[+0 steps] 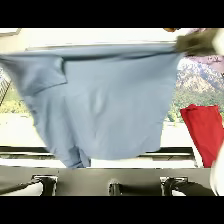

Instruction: Fold the clothes and pants, and hang the long-sleeved shirts on hangers.

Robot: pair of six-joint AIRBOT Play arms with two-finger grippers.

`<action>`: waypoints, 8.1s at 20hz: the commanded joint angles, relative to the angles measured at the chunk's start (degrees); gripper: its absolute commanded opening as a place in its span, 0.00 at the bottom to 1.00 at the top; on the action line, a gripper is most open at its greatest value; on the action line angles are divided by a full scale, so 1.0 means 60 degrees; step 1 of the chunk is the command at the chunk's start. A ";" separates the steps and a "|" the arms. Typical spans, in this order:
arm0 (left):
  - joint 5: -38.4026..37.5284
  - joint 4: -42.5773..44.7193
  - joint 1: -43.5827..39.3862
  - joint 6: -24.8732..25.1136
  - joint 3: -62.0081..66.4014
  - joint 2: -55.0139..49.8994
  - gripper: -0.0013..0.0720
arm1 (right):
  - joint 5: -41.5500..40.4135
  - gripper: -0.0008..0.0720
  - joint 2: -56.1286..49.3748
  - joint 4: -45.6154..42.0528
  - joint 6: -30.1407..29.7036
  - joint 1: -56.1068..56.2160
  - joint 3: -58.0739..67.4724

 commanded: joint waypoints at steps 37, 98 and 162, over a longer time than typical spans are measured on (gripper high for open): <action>0.1137 -0.3158 0.3861 0.2524 -0.8200 0.1494 0.73 | -0.1432 0.70 -0.0270 1.0477 -0.6612 -0.5417 -1.1063; 0.0109 -0.1202 0.2790 0.0721 0.0495 0.4758 0.04 | -0.0648 0.05 0.3752 0.7588 -0.3421 -0.3738 0.0601; -0.1009 -0.1880 0.1468 0.2295 -0.0350 -0.3927 0.92 | 0.3271 0.67 -0.4641 0.3639 -0.1355 -0.2954 0.0146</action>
